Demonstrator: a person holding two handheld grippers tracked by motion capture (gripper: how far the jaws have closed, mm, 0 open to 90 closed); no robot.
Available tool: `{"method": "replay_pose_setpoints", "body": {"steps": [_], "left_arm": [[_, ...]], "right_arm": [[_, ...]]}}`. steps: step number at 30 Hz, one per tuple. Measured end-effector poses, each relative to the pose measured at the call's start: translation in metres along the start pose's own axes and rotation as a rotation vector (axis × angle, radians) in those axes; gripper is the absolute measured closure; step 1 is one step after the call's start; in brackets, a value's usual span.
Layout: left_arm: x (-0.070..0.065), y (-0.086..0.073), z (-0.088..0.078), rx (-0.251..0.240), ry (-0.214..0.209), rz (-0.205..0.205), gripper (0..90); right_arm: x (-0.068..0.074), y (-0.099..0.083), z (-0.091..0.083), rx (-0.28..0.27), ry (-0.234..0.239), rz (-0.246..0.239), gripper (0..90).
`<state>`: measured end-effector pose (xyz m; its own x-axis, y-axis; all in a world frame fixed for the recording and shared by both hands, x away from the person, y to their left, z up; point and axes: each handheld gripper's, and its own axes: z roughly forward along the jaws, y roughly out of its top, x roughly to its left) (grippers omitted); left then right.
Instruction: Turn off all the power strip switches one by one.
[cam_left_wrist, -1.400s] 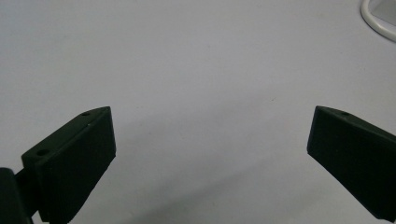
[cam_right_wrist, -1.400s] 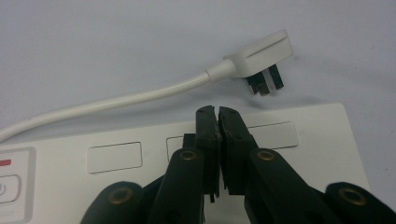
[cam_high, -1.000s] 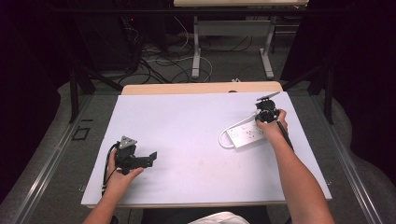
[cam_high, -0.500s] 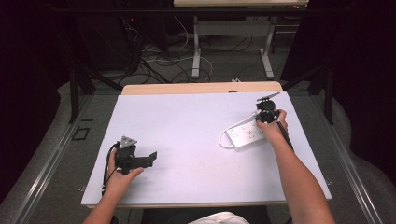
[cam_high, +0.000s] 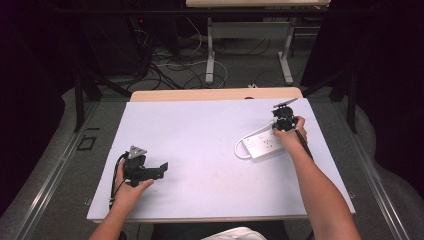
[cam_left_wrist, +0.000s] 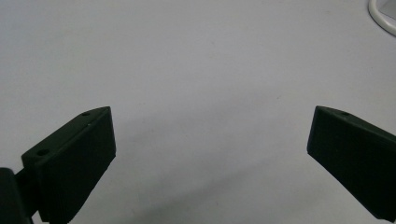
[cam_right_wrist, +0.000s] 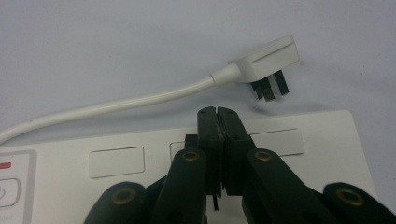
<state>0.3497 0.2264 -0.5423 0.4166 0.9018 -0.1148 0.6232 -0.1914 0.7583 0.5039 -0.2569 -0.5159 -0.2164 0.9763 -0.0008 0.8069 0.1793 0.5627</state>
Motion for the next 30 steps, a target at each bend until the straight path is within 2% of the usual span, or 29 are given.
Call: {"method": "replay_pose_setpoints", "body": {"steps": [3,4,5,6,8,9,10,16,19,23,25,30], "left_arm": [[0.001,-0.001,0.0,-0.004,-0.002,-0.003,1.0],[0.0,-0.001,0.0,-0.008,0.002,-0.017,1.0],[0.002,-0.001,-0.002,0.009,0.0,-0.006,1.0],[0.002,-0.002,-0.001,-0.008,0.002,-0.013,1.0],[0.002,-0.002,-0.003,-0.003,0.003,-0.018,1.0],[0.003,-0.002,-0.004,0.003,0.003,-0.017,1.0],[0.003,-0.002,-0.004,0.002,0.006,-0.018,1.0],[0.003,-0.003,-0.004,-0.002,0.013,-0.008,1.0],[0.003,-0.003,-0.004,0.0,0.013,-0.024,1.0],[0.003,-0.004,-0.005,0.005,0.017,-0.018,1.0],[0.003,-0.005,-0.005,0.005,0.02,-0.012,1.0],[0.003,-0.005,-0.005,0.012,0.019,-0.016,1.0]], "right_arm": [[-0.002,0.001,0.0,-0.002,-0.004,0.007,89.2],[-0.003,0.002,-0.001,-0.001,-0.006,0.017,89.2],[-0.005,0.002,-0.001,-0.004,-0.004,0.012,89.1],[-0.005,0.002,-0.001,-0.002,-0.007,0.021,89.1],[-0.007,0.003,-0.001,-0.003,-0.009,0.033,89.1],[-0.009,0.003,0.0,-0.019,-0.004,0.028,89.1],[-0.01,0.003,-0.001,-0.004,-0.009,0.041,89.0],[-0.012,0.004,-0.003,-0.018,-0.016,0.036,89.0],[-0.014,0.004,-0.004,-0.025,-0.018,0.035,89.0],[-0.02,0.004,-0.005,-0.042,-0.034,0.025,89.0],[-0.023,0.004,-0.006,-0.057,-0.048,0.032,89.0],[-0.03,0.004,-0.004,-0.049,-0.057,0.061,88.5]]}}
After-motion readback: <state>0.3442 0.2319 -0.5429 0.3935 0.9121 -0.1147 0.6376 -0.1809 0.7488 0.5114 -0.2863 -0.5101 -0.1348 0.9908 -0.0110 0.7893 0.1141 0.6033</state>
